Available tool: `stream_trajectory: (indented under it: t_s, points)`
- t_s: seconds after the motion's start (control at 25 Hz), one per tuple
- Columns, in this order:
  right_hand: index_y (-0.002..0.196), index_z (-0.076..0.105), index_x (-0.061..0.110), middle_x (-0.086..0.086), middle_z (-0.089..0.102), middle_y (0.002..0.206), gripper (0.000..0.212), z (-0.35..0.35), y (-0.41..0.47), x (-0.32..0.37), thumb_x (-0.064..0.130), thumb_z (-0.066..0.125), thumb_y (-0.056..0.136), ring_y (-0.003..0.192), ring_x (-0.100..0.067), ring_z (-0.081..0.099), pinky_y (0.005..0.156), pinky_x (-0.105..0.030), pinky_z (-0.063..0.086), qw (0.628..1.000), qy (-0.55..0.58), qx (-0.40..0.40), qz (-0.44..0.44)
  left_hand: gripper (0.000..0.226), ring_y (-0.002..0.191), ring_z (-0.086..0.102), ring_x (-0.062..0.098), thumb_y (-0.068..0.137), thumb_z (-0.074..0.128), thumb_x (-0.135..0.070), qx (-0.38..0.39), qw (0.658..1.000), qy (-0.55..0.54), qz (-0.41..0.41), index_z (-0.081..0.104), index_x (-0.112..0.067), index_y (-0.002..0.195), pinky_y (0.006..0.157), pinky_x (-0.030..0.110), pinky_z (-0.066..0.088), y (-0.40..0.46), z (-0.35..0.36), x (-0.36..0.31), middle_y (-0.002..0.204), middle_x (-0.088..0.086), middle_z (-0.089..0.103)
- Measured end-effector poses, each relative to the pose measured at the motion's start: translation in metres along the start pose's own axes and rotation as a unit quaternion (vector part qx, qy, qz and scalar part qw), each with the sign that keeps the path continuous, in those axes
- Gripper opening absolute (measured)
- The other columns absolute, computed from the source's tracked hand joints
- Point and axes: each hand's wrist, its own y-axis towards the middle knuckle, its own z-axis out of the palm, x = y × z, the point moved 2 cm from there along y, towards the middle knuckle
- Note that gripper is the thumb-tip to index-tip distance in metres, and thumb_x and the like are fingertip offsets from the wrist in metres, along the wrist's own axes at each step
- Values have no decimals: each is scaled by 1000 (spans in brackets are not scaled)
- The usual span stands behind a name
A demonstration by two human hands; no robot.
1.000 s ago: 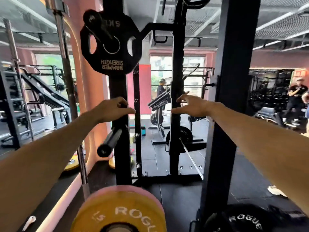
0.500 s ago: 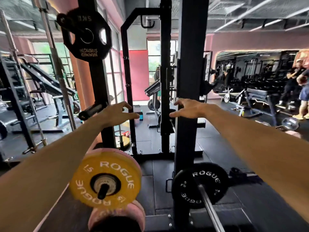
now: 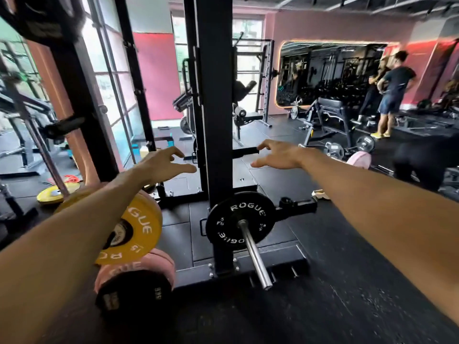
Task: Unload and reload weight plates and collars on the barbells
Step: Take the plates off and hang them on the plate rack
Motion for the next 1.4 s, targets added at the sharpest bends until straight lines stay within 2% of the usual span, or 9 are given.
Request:
stream_trajectory:
  t_s: [0.12,0.32,0.56,0.68,0.8,1.0,1.12,1.28,1.4]
  points:
    - [144,38,29,-3,40,152,76,-7,4,-47,60,65,81,135,-25,41,107,-39,35,1000,6,6,8,61,113,52,26,66,68,-74,19,1000,8,-5,52,-42,114,95,40,43,14,37,-23,127,4,55]
    - [143,39,29,-4,38,152,71,3,63,-129,55,67,83,136,-25,40,110,-38,33,999,26,27,9,77,106,53,21,49,59,-85,24,999,-6,-43,53,-44,114,85,34,39,69,110,-39,121,-3,58]
    - [142,40,30,-4,44,147,69,40,155,-229,52,68,82,130,-25,45,98,-32,35,997,48,56,-6,66,108,55,20,51,65,-80,26,995,-14,-93,53,-44,106,97,37,42,146,213,-46,119,-2,60]
    - [141,41,33,-4,43,149,71,79,162,-281,55,69,79,133,-26,44,110,-40,35,997,52,51,6,73,107,54,20,45,63,-81,52,993,-11,-108,53,-44,108,95,35,41,154,269,-49,117,-2,60]
    - [140,42,33,-3,47,146,73,137,157,-332,57,68,76,132,-26,46,111,-45,36,998,32,55,18,82,110,53,19,41,62,-81,58,991,-13,-124,55,-42,112,95,33,40,140,329,-20,118,-4,57]
    - [139,43,32,-2,50,142,73,238,164,-394,56,68,76,126,-24,49,110,-46,37,996,32,76,14,78,114,53,22,58,76,-66,40,987,-3,-156,55,-33,125,101,39,43,118,420,60,126,4,57]
    - [140,42,34,-2,48,144,76,278,199,-417,60,68,73,129,-24,47,108,-40,35,998,34,48,6,93,120,51,22,51,74,-71,24,985,25,-171,51,-30,131,100,35,41,133,456,98,132,3,55]
    - [145,36,32,-4,44,147,98,311,257,-433,71,70,62,134,-25,44,110,-39,34,998,57,19,-9,104,116,50,19,52,85,-64,-20,986,17,-166,45,-22,138,97,30,39,175,487,142,134,2,53]
    - [150,25,25,-6,34,154,118,334,312,-442,73,75,55,140,-26,36,116,-44,29,999,48,-7,-8,129,135,39,23,47,87,-63,-61,986,35,-153,25,-15,150,110,32,31,228,508,169,149,7,39]
